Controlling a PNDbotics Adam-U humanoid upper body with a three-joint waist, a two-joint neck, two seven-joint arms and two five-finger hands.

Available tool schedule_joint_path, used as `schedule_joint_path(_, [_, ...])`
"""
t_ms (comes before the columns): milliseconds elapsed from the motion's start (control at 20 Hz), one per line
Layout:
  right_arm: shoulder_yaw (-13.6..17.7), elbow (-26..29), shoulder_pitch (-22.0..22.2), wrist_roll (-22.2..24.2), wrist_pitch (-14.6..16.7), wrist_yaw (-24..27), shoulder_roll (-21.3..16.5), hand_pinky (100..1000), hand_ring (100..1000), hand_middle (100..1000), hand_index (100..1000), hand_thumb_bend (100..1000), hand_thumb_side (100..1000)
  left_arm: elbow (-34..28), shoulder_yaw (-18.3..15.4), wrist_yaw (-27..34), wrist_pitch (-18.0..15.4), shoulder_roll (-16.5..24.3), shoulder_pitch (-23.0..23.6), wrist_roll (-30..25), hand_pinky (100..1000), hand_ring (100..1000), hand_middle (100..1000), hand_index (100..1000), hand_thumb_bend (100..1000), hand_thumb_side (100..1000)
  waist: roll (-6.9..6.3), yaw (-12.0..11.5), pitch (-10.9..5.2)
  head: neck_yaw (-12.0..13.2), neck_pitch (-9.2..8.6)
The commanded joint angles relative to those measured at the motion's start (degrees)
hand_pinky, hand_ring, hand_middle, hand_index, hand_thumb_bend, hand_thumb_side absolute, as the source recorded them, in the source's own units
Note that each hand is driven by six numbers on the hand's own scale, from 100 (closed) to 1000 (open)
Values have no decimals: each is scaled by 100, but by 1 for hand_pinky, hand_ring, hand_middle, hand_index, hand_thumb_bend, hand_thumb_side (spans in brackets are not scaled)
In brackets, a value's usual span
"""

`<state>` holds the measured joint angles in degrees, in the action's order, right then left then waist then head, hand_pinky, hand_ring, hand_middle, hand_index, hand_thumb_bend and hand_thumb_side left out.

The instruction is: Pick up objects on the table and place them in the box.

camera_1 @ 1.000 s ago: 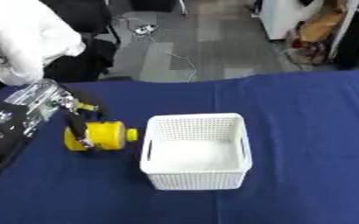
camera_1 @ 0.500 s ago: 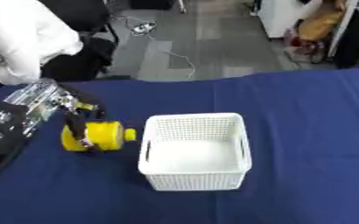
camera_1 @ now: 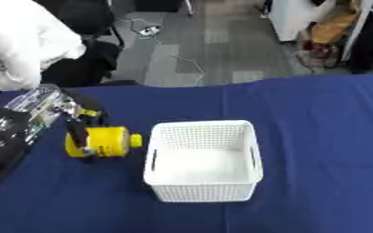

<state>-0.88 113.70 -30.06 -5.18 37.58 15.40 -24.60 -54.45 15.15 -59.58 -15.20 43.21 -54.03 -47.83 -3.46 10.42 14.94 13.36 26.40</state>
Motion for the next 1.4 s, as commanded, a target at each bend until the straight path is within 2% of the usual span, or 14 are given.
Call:
schedule_joint_path(50, [39, 89, -95, 26, 13, 9, -18, 313, 395, 471, 570, 261, 899, -25, -95, -61, -412, 202, -119, -414, 720, 711, 830, 938, 716, 509, 17, 4, -75, 51, -95])
schedule_joint_path(1050, [45, 89, -180, 44, 21, 31, 27, 313, 395, 468, 566, 258, 901, 88, -138, -70, -391, 128, 1, -414, 715, 705, 822, 936, 673, 524, 14, 86, -2, 69, -133])
schedule_joint_path(1400, [46, 89, -210, 38, 28, 38, 44, 313, 395, 468, 566, 257, 901, 100, -157, -74, -363, 112, 31, -414, 712, 696, 813, 929, 568, 555, 6, 115, 19, 65, -148])
